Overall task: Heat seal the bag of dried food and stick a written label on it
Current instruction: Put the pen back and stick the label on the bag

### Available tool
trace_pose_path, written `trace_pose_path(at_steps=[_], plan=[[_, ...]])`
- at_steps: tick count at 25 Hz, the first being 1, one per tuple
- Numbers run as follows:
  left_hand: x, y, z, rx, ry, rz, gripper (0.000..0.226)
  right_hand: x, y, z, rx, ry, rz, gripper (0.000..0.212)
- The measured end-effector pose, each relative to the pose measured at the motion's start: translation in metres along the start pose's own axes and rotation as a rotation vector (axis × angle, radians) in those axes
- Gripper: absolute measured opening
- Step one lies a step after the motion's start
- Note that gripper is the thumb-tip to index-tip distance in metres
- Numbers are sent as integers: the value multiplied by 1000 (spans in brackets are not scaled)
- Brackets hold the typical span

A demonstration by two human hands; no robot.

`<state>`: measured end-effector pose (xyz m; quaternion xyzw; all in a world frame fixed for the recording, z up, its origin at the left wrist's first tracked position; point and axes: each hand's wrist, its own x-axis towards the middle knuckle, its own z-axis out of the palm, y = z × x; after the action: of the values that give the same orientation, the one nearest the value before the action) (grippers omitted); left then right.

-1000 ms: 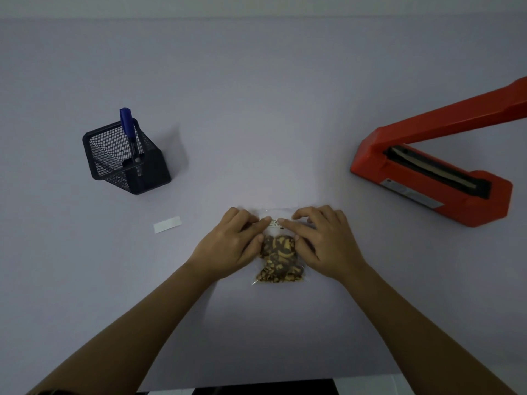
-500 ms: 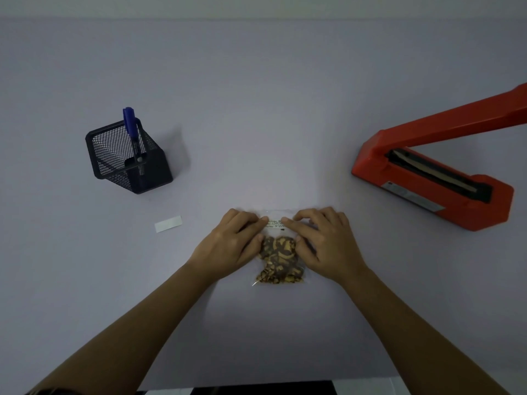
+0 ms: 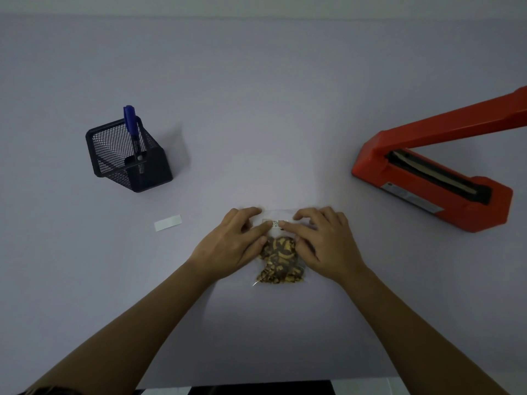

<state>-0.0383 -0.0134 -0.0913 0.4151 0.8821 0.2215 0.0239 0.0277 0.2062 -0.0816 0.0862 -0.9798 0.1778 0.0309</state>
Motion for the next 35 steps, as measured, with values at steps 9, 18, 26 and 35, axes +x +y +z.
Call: trace_pose_path(at_steps=[9,18,26,35], plan=[[2,-1,1,5,-24,21,48,0,0,1,-22,-12,-6,39],[1,6,-5,-71,12,-61,49,-4,0,0,179,4,66,40],[-8,56,-27,-177,-101,-491,62,-18,-31,-24,440,-161,414,52],[3,95,-33,-510,-145,-875,60,-17,-48,-34,985,-188,713,74]])
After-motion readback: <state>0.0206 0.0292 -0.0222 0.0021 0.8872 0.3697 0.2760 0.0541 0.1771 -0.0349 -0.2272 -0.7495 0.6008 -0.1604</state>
